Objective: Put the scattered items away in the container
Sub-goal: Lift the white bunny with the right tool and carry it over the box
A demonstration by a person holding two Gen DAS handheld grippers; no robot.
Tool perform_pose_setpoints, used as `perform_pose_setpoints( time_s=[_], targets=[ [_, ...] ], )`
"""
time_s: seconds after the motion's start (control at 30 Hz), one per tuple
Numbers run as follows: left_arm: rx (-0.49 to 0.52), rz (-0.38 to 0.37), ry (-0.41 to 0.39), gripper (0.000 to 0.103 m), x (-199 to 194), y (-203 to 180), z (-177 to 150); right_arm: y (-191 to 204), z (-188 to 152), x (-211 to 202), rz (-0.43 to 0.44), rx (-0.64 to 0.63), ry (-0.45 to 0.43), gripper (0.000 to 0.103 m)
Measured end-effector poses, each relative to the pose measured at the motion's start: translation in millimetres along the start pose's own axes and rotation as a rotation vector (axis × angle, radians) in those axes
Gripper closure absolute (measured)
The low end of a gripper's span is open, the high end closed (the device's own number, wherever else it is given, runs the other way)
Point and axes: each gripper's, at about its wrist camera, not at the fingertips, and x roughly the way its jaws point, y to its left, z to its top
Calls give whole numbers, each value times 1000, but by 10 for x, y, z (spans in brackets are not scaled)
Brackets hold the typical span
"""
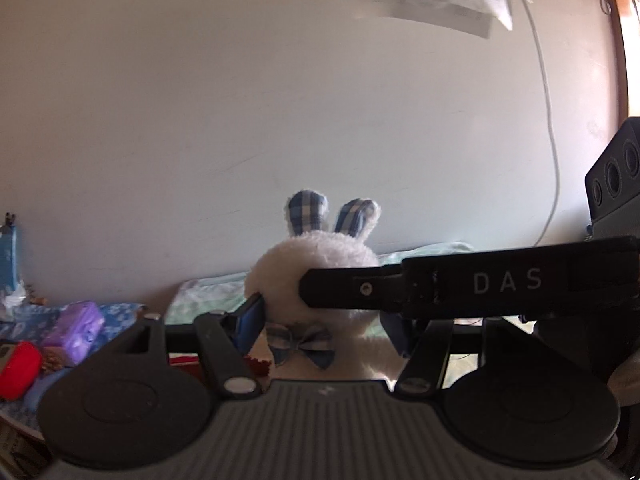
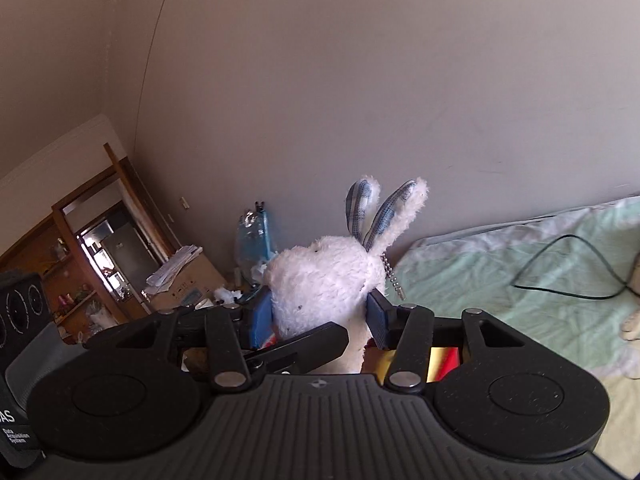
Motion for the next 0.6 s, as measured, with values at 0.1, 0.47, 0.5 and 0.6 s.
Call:
perform_pose_setpoints(
  time_s=[0.1, 0.47, 0.5, 0.6],
  targets=[
    [7, 15, 32, 41, 49, 345, -114, 181, -115, 331, -3, -23, 14, 51],
    [40, -24, 174, 41, 507, 1103, -562, 491, -535, 1183, -141, -21, 61, 51],
    [36, -36, 187, 41, 526, 1155, -615, 520, -564, 1227, -164, -27, 64, 51],
    [42, -57, 227, 41, 674, 1235, -712, 550, -651, 1332, -225, -32, 77, 51]
  ],
)
